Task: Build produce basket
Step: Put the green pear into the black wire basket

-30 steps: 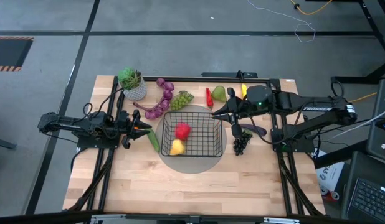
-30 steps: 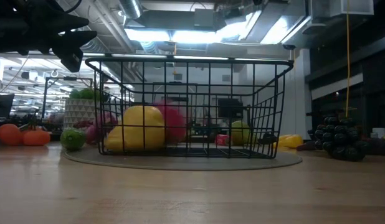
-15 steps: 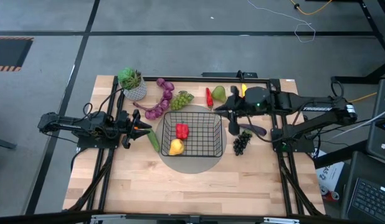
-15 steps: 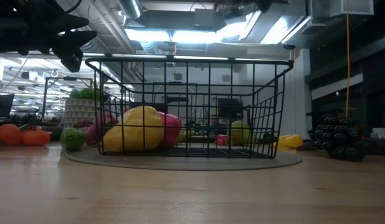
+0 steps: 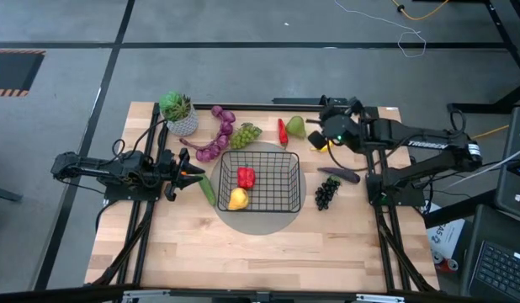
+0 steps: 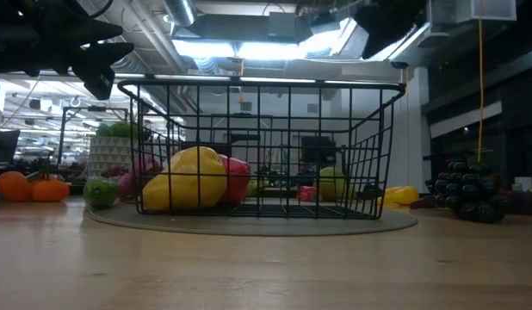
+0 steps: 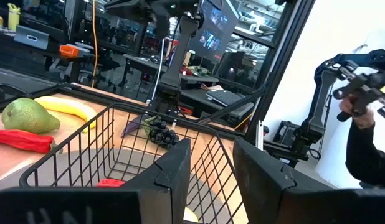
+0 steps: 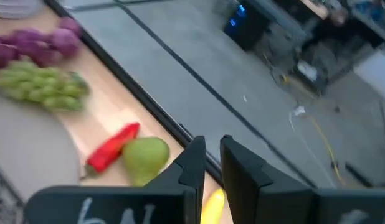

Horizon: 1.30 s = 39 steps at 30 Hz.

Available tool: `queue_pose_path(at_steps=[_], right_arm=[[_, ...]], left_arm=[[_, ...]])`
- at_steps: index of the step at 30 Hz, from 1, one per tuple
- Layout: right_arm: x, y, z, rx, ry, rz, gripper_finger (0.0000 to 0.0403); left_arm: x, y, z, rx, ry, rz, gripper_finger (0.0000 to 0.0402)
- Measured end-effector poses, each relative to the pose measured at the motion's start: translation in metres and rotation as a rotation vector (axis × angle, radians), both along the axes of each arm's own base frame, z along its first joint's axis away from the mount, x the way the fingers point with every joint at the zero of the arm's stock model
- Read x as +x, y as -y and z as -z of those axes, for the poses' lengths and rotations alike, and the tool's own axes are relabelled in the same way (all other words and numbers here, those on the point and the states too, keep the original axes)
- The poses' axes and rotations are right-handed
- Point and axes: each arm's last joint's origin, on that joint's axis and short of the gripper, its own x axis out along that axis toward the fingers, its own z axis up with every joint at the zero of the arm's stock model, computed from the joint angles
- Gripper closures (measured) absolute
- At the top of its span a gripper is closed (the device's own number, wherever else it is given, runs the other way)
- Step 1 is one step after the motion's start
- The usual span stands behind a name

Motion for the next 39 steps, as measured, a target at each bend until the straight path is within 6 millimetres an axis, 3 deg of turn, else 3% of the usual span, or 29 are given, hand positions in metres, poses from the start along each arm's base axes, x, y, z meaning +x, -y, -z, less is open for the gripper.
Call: queue_pose_path(at_steps=[16, 31, 39], right_arm=[[-0.031, 0.092, 0.013, 0.259, 0.061, 0.258, 0.0350], [0.012, 0.131, 0.086, 0.385, -0.290, 0.199, 0.0349], [0.018, 0.141, 0.102, 0.338, -0.402, 0.209, 0.0349]], left_arm=[[0.000, 0.000, 0.000, 0.000, 0.000, 0.000, 0.0286], [0.000, 0.000, 0.000, 0.000, 0.000, 0.000, 0.0286], [0.000, 0.000, 0.000, 0.000, 0.000, 0.000, 0.0286]])
